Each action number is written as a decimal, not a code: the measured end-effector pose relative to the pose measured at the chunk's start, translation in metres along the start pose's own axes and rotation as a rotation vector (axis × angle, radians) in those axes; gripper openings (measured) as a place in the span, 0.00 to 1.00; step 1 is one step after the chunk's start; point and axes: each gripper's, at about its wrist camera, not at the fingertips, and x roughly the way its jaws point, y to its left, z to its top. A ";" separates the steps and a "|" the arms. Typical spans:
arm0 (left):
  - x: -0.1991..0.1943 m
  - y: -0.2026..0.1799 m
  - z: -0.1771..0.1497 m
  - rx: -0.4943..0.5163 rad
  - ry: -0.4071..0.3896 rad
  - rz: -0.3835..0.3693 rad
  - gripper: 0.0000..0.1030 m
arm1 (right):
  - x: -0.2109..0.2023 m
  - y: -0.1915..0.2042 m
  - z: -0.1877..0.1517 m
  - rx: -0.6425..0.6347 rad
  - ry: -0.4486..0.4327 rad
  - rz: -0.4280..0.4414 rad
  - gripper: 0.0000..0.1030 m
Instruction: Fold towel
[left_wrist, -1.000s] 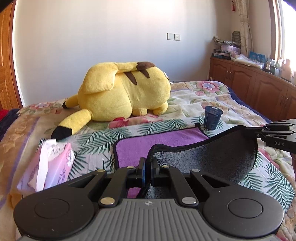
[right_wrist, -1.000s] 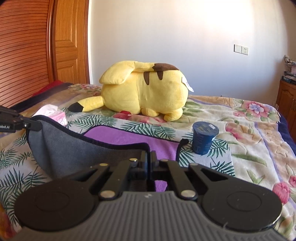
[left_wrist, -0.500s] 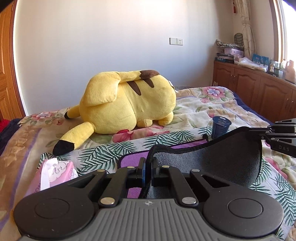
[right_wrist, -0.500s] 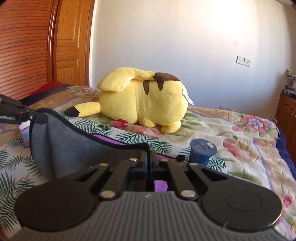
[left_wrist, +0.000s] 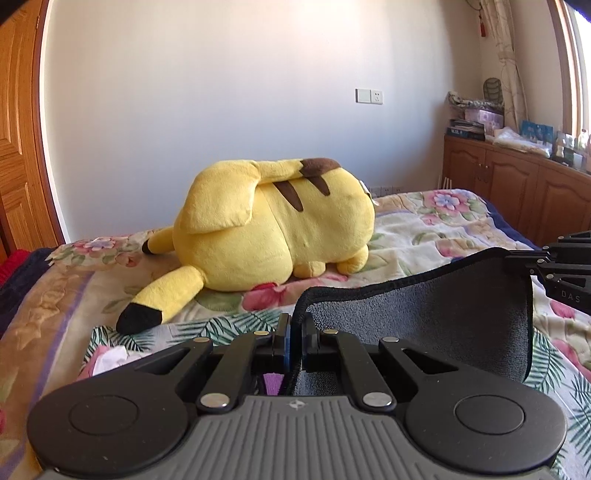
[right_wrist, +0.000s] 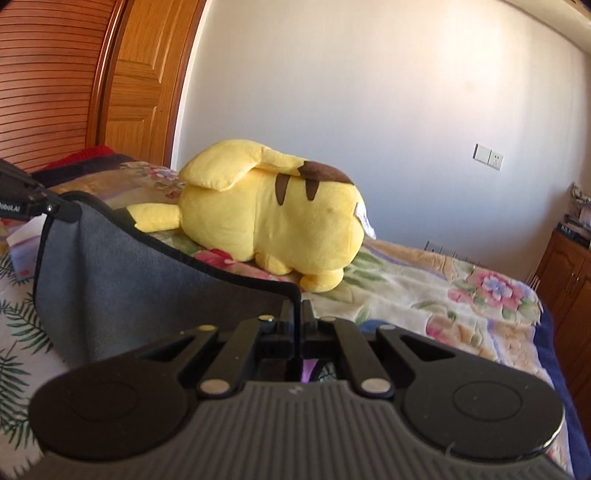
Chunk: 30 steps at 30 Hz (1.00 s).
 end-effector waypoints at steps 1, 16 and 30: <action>0.002 0.001 0.002 0.000 -0.001 0.003 0.00 | 0.002 -0.001 0.002 0.002 -0.005 -0.003 0.03; 0.038 0.002 0.011 0.046 0.005 0.049 0.00 | 0.039 -0.006 0.008 -0.020 -0.002 -0.053 0.03; 0.096 0.011 -0.019 0.019 0.090 0.087 0.00 | 0.091 0.000 -0.024 -0.046 0.100 -0.082 0.03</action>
